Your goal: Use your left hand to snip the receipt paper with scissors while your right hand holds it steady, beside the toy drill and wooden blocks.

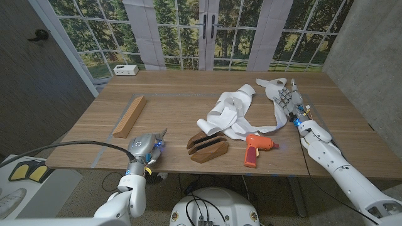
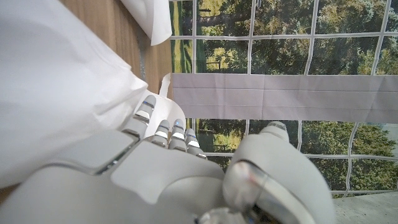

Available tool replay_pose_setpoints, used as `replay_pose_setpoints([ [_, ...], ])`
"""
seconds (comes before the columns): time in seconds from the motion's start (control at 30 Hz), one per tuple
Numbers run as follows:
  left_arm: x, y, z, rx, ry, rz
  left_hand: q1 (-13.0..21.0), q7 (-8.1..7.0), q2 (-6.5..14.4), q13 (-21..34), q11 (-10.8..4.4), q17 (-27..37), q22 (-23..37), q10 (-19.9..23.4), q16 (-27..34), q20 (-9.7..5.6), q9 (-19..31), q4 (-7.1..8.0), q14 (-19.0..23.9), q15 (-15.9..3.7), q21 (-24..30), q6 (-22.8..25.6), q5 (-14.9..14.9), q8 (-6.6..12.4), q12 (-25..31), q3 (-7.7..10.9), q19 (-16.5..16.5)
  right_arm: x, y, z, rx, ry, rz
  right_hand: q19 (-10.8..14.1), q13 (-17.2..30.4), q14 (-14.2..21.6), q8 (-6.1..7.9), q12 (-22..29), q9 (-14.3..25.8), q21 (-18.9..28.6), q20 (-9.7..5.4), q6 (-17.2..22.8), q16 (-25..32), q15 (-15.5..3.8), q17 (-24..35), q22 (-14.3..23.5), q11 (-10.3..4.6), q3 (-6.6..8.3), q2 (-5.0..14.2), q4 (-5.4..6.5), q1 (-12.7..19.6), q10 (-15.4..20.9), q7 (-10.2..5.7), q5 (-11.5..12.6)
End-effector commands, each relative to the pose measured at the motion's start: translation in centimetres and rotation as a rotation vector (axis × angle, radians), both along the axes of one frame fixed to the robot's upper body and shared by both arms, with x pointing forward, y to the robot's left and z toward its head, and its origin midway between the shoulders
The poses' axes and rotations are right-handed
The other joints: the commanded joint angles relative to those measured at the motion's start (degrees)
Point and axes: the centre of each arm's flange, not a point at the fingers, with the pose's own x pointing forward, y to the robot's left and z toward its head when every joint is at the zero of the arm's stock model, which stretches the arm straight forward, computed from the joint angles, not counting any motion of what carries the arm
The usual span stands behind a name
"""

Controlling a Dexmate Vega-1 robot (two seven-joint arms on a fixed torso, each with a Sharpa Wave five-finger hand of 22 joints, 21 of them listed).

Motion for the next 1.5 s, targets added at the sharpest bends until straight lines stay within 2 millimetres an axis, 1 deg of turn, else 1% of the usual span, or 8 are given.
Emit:
replay_pose_setpoints([
  [0.03, -0.4, 0.0, -0.3, -0.035, -0.065, -0.045, 1.0, 0.89, 0.7, 0.3, 0.21, 0.6, 0.1, -1.1, -0.6, -6.16, 0.1, -0.24, 6.3, -13.24, 0.8, -0.9, -0.1, -0.48, -0.6, 0.65, -0.3, 0.2, 0.1, 0.3, 0.006, -0.004, 0.012, 0.4, 0.2, -0.1, 0.03, -0.1, 0.2, 0.1, 0.73, -0.1, 0.2, 0.08, 0.1, 0.2, -0.16, -0.07, 0.02, -0.17, -0.2, -0.2, -0.05, -0.3],
  [0.17, -0.6, 0.1, -0.4, -0.06, -0.102, -0.065, 2.9, 2.05, 1.3, 0.3, 0.54, 1.1, 0.0, -3.3, -1.2, -6.65, -0.5, -0.84, 5.3, -13.03, 1.4, -1.7, -1.2, -1.11, -1.6, 1.14, -0.2, 0.2, 0.1, 0.3, 0.01, -0.002, 0.016, 0.7, 0.3, -0.1, 0.02, -0.1, 0.2, 0.1, 1.07, -0.2, 0.2, 0.13, 0.0, 0.2, -0.25, -0.04, 0.02, -0.22, -0.2, -0.2, -0.09, -0.3],
  [0.27, -0.8, 0.3, -0.4, -0.073, -0.126, -0.09, 3.2, 2.32, 1.4, 0.6, 0.38, 1.3, -0.1, -3.5, -1.3, -6.69, -0.7, -0.83, 5.2, -12.95, 1.5, -1.1, -1.6, -0.99, -1.6, 1.2, -0.4, 0.3, 0.1, 0.2, 0.013, -0.001, 0.016, 0.8, 0.3, -0.1, 0.02, -0.1, 0.2, 0.1, 1.24, -0.2, 0.2, 0.15, 0.0, 0.2, -0.23, -0.01, 0.02, -0.26, -0.2, -0.2, -0.1, -0.3],
  [0.7, -3.0, 1.0, 1.5, -0.186, -0.195, -0.189, 4.0, 2.84, 1.5, 0.4, 0.21, 1.9, -0.3, -3.3, -1.6, -6.76, -1.6, -0.65, 5.3, -12.92, 1.9, -0.4, -2.9, -1.16, -1.7, 1.2, -0.9, 0.4, 0.5, 0.5, 0.014, -0.006, 0.022, 0.5, 0.3, -0.2, 0.11, -0.2, 0.2, -0.1, 1.69, 0.0, 0.2, 0.06, 0.0, 0.3, -0.5, 0.03, -0.01, -0.37, -0.2, -0.4, -0.52, -0.3],
  [0.9, -4.1, 1.2, 2.5, -0.185, -0.25, -0.224, 4.2, 2.71, 1.6, 0.5, 0.23, 2.1, -0.4, -3.2, -1.8, -6.72, -1.8, -0.51, 5.2, -12.88, 2.1, -0.2, -3.4, -1.2, -1.7, 1.21, -1.1, 0.4, 0.9, 0.6, 0.012, -0.009, 0.027, 0.5, 0.3, -0.2, 0.12, -0.2, 0.2, -0.1, 1.67, 0.0, 0.2, 0.07, 0.0, 0.3, -0.56, 0.05, 0.0, -0.39, -0.2, -0.4, -0.65, -0.3],
  [1.17, -4.0, 1.8, 3.2, -0.215, -0.291, -0.262, 4.4, 2.65, 1.8, 0.6, 0.26, 2.2, -0.5, -3.3, -2.2, -6.64, -2.0, -0.43, 5.1, -12.88, 2.2, -0.3, -4.0, -1.33, -1.7, 1.27, -1.5, 0.0, 1.4, 0.9, -0.004, -0.016, 0.03, 0.4, 0.3, -0.2, 0.12, -0.1, 0.2, -0.2, 1.74, 0.0, 0.2, 0.12, 0.1, 0.3, -0.61, 0.07, 0.0, -0.42, -0.2, -0.4, -0.68, -0.3],
  [1.37, -3.4, 2.8, 3.8, -0.277, -0.304, -0.371, 4.6, 2.8, 1.9, 0.6, 0.29, 2.2, -0.5, -3.6, -2.4, -6.67, -2.1, -0.44, 5.0, -12.86, 2.3, -0.3, -4.5, -1.3, -1.9, 1.28, -1.8, -0.3, 1.6, 1.2, -0.013, -0.023, 0.03, 0.4, 0.3, -0.2, 0.11, -0.1, 0.2, -0.2, 1.74, -0.1, 0.2, 0.1, 0.1, 0.3, -0.62, 0.11, 0.01, -0.46, -0.2, -0.4, -0.72, -0.3],
  [1.5, -3.1, 3.0, 4.1, -0.289, -0.308, -0.387, 4.8, 2.96, 2.0, 0.5, 0.26, 2.3, -0.5, -3.6, -2.5, -6.74, -2.2, -0.45, 5.1, -12.85, 2.4, -0.5, -4.8, -1.44, -2.0, 1.28, -1.9, -0.6, 1.7, 1.3, -0.017, -0.028, 0.03, 0.3, 0.3, -0.2, 0.12, -0.1, 0.2, -0.2, 1.73, 0.0, 0.2, 0.13, 0.1, 0.3, -0.61, 0.13, 0.03, -0.48, -0.2, -0.4, -0.72, -0.3],
])
